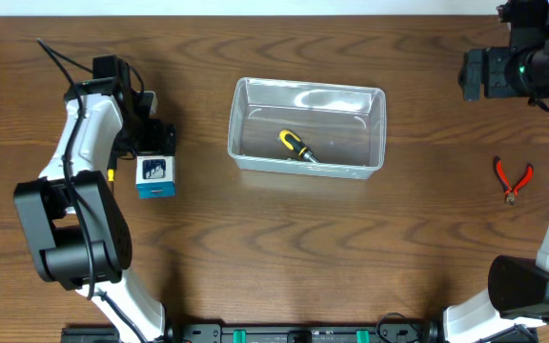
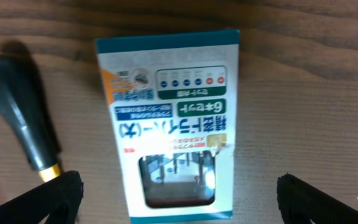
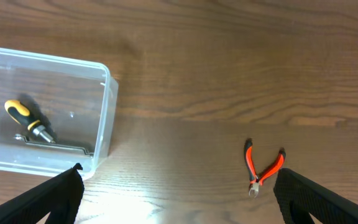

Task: Pack container

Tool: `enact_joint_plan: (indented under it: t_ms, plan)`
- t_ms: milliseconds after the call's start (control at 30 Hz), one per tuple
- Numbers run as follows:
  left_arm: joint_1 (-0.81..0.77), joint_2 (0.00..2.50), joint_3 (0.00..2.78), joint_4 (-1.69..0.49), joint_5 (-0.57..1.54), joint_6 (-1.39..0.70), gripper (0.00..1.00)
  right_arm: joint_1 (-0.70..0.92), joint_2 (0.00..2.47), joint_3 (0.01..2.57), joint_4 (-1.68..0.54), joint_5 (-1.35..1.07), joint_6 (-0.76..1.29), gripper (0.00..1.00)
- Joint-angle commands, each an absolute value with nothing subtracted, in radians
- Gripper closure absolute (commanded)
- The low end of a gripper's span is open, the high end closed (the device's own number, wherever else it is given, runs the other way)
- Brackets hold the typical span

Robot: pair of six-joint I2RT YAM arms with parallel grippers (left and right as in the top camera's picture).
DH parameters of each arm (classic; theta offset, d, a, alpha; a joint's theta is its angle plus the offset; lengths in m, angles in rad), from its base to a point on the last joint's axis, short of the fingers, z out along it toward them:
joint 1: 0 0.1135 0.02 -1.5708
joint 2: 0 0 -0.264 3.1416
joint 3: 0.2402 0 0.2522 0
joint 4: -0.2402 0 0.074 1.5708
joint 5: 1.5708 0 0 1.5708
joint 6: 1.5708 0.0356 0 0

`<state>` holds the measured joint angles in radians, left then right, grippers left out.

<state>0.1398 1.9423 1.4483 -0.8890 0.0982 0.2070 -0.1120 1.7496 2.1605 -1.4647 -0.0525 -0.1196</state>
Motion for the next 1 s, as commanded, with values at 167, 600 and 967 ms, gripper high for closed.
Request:
enact_joint_plan:
  t_ms: [167,600,967]
  plan:
    - [0.123,2.032,1.464,-0.884,0.101,0.216,0.02,-0.117,1.753,2.156,-1.463,-0.06,-0.106,0.01]
    - [0.123,2.048,1.459,-0.849,0.101,0.215,0.02,-0.117,1.753,2.156,-1.467,-0.06,-0.106,0.01]
    - [0.125,2.077,1.439,-0.842,0.067,0.204,0.02,-0.117,1.753,2.156,-1.47,-0.06,-0.106,0.01]
